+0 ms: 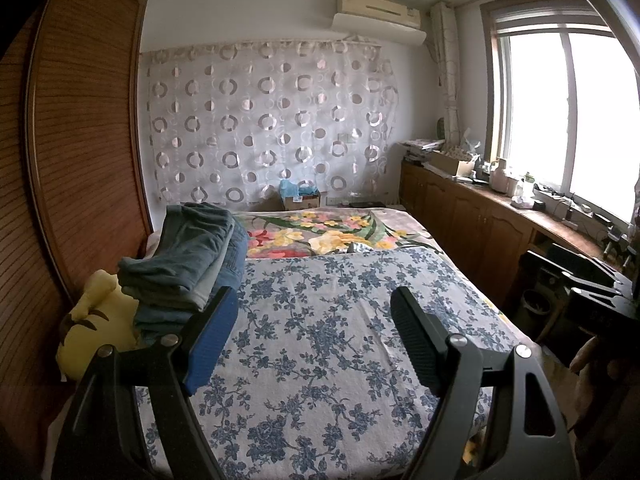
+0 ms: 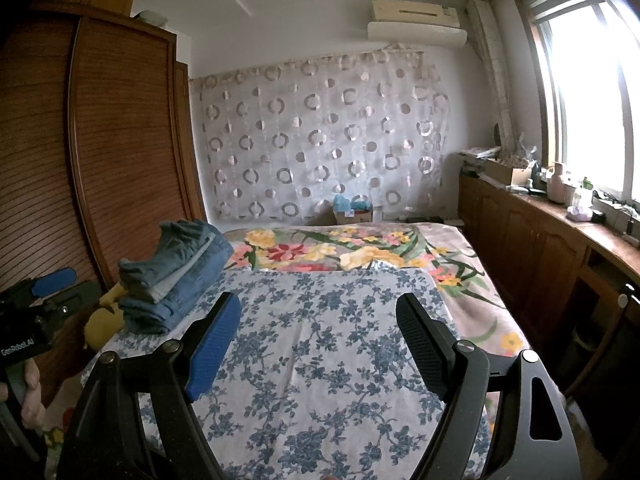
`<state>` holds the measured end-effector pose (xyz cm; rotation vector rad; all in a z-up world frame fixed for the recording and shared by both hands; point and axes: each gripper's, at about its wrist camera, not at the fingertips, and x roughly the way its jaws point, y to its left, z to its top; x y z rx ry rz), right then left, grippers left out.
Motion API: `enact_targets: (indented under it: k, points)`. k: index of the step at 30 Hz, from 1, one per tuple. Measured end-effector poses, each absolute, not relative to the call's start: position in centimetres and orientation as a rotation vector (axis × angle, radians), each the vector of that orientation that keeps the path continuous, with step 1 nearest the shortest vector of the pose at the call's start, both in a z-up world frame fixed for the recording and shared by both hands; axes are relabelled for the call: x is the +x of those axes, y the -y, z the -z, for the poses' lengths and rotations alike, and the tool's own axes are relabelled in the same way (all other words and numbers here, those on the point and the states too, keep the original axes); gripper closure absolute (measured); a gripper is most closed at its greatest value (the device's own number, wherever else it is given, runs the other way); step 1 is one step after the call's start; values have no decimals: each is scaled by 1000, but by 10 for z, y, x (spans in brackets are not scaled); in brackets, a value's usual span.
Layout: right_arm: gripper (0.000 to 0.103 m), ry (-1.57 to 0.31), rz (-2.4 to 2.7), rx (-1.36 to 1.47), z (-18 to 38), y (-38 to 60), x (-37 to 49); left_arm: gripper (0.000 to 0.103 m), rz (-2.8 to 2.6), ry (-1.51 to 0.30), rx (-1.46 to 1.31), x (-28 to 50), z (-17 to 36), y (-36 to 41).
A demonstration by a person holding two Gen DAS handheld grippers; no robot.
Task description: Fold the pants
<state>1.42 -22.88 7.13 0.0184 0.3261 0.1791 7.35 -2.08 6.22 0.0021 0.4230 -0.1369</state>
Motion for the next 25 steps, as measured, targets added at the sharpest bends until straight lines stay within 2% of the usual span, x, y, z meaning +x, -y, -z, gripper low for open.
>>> enact_targets:
  k: [25]
  points:
    - [21, -325, -178, 15, -71, 228, 13, 24, 140, -425, 2, 74, -58, 21]
